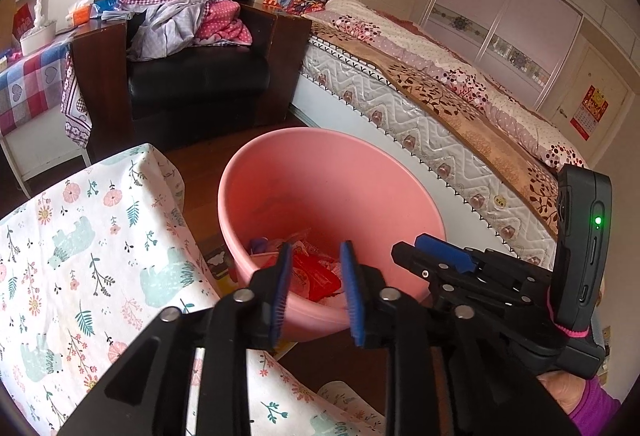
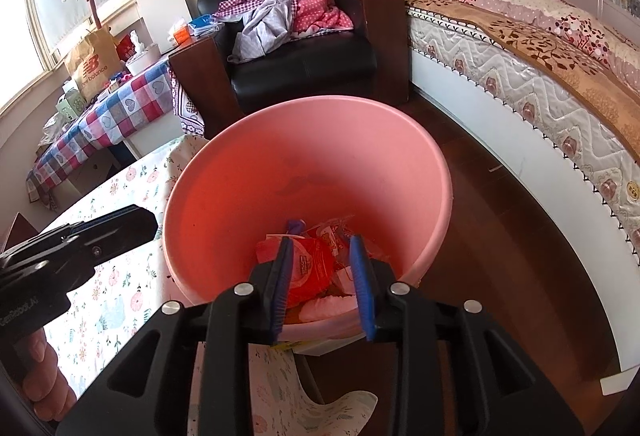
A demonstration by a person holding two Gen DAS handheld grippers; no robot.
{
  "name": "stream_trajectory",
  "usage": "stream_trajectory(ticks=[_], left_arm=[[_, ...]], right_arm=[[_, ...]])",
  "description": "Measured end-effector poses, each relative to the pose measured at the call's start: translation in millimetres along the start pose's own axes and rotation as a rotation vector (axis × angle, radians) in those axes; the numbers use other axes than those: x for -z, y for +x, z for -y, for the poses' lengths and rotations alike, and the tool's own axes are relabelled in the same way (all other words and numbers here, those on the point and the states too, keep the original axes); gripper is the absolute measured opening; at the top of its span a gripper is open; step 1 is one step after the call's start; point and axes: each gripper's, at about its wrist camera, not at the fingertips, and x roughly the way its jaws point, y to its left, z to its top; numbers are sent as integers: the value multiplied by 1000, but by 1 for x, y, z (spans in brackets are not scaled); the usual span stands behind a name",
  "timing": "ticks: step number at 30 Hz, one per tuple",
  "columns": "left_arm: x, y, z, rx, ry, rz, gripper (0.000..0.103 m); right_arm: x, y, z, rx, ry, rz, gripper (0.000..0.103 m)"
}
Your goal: Collect trash
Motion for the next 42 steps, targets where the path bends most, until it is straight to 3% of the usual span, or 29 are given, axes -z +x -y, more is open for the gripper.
stream_trajectory(ticks=[7,12,16,26,29,42], left_arm=[[0,-5,3,-27,-4,12,40],[-1,-9,5,-34,-2,18,41],[1,-12,8,-47,3,30,41],[3,-23,20,-88,11,62,41],[3,-26,21,-93,7,73,41],[6,-35,17,-152,-29,86,41]], right_arm=[[1,-4,-3,-7,-10,-1,30],[3,-5,-6,-10,-20,-4,31],[5,-8,-9,-10,-34,3,45],[9,-15,-17,-12,-50,7,46],[10,-18,-18,-16,-43,11,57],[18,-30,-34,17,-91,44,57]])
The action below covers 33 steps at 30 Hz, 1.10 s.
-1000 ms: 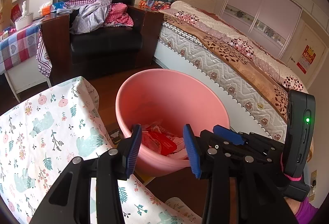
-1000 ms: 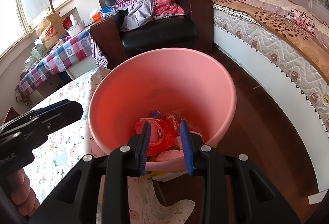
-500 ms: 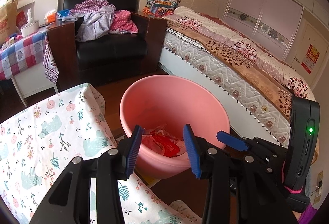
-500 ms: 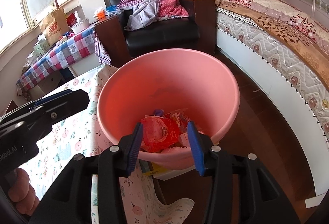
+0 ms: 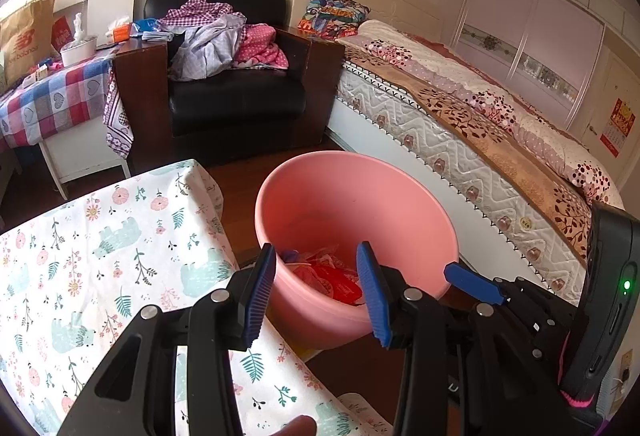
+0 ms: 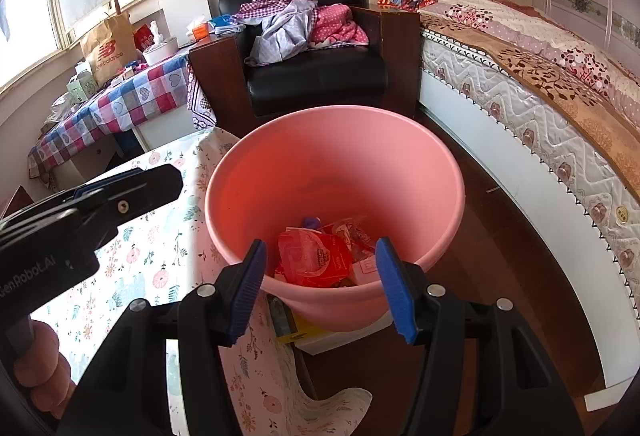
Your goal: Collect trash
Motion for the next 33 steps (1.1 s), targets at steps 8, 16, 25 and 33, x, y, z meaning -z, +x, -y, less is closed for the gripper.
stream_trajectory(ticks=[8,16,25,33], left_arm=[[2,-4,3,-29,11,15,41],[3,-7,4,-37,14,21,41],[5,-8,5,-38,16,22,41],[6,-10,6,-35,13,19,41]], right_arm=[[4,-1,4,15,23,5,58],[4,-7,4,29,28,24,58],[4,-13,3,33,22,40,58],[3,-17,1,42,18,59,58]])
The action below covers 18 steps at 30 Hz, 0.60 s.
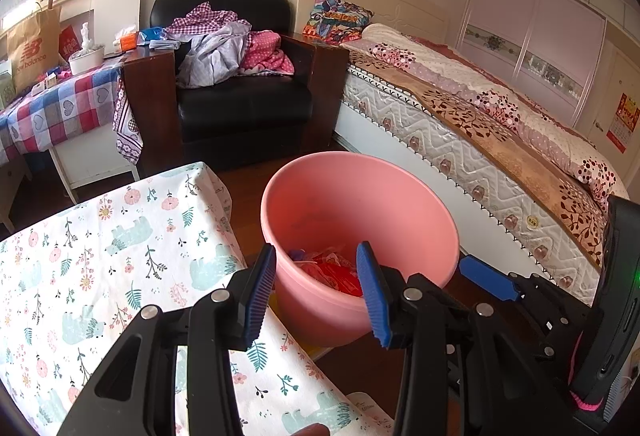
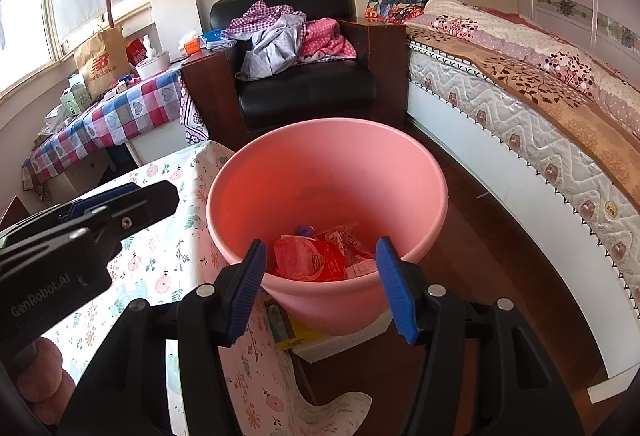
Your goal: Collect trash
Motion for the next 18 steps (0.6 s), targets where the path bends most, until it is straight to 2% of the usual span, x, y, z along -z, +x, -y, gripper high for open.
stream_trajectory(ticks=[18], left_arm=[[0,0,0,-1,0,-1,41]], right_arm=[[-1,-5,-4,11,-10,23,58]])
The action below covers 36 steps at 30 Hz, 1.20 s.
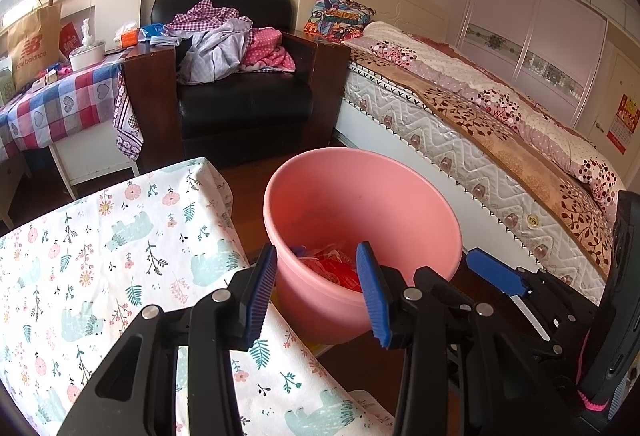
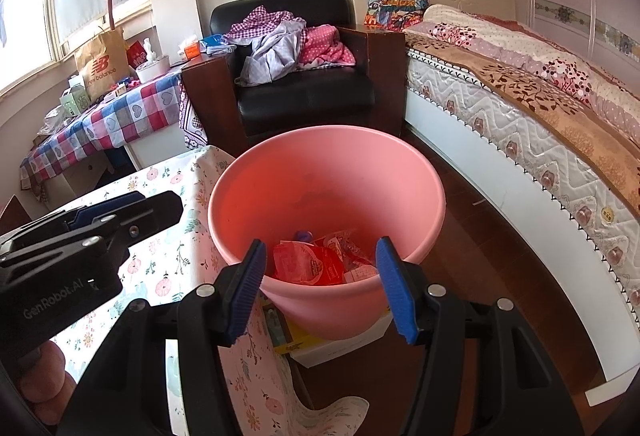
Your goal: Collect trash
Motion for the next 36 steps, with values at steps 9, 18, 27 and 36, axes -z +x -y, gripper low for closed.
stream_trajectory(ticks=[9,18,27,36], left_arm=[[6,-1,1,2,-2,-1,41],[8,-1,1,3,0,-3,41],[11,-1,2,5,1,-7,41],[15,-1,2,7,2,-10,41]], right_arm=[[0,0,0,1,-2,1,58],[0,0,-1,1,-1,2,58],[0,0,-1,2,-1,1,58],[1,0,-1,1,-1,-3,58]])
